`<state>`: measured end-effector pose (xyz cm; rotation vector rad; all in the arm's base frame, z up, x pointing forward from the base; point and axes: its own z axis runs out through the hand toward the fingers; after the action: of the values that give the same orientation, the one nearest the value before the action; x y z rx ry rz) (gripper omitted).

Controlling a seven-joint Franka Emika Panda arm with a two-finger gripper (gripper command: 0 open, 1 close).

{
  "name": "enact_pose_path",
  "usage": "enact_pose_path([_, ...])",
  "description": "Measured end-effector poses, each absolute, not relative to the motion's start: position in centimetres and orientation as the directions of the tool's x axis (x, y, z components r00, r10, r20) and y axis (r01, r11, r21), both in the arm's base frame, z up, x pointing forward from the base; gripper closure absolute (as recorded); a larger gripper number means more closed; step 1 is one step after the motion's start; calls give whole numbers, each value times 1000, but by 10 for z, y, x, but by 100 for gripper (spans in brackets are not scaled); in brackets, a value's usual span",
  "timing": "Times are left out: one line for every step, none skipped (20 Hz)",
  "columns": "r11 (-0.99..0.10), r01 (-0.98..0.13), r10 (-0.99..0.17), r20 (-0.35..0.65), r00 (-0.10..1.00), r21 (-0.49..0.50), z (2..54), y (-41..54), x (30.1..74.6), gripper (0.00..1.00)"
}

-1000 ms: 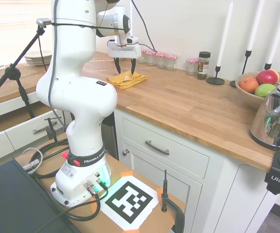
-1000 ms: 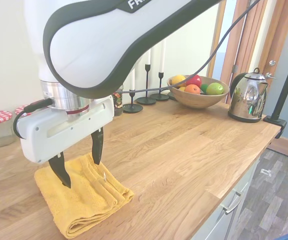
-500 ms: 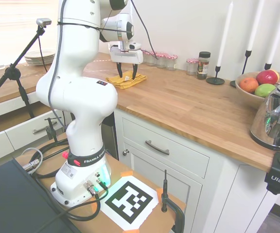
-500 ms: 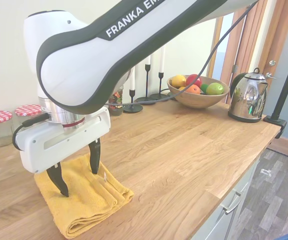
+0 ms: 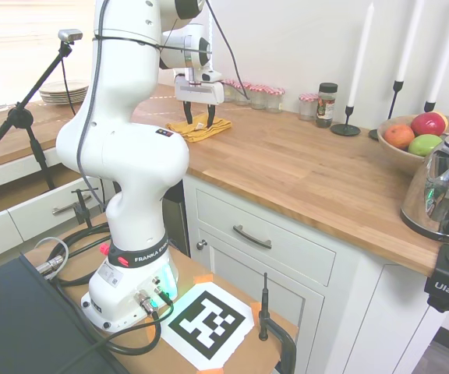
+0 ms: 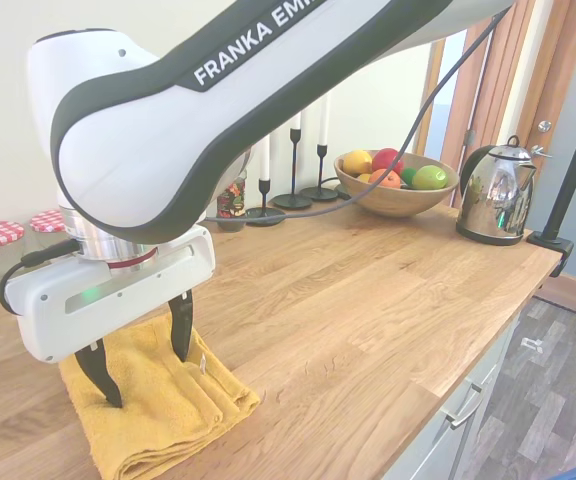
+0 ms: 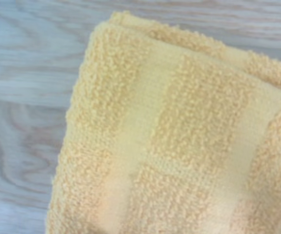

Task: Wipe the counter

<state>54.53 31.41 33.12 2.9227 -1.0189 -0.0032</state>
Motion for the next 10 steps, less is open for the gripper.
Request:
enact_pose_path([-781, -624, -624, 13, 782, 44, 331, 314, 546, 100])
enact_pose_path([-779, -625, -625, 12, 780, 44, 331, 313, 546, 100])
enact_pose_path([-779, -626, -626, 12, 780, 43, 331, 313, 546, 100])
enact_pose_path([-778, -627, -627, 11, 779, 43, 331, 313, 546, 100])
enact_pose_path([-777, -628, -629, 10, 778, 43, 331, 312, 547, 100])
enact_pose_path([-775, -631, -631, 9, 776, 42, 331, 312, 547, 100])
enact_pose_path([-773, -633, -633, 8, 774, 41, 331, 311, 547, 100])
enact_pose_path([-771, -636, -636, 8, 771, 39, 331, 309, 548, 100])
enact_pose_path([-768, -639, -640, 7, 769, 37, 331, 308, 549, 100])
enact_pose_path([-765, -643, -643, 8, 765, 37, 332, 306, 551, 100])
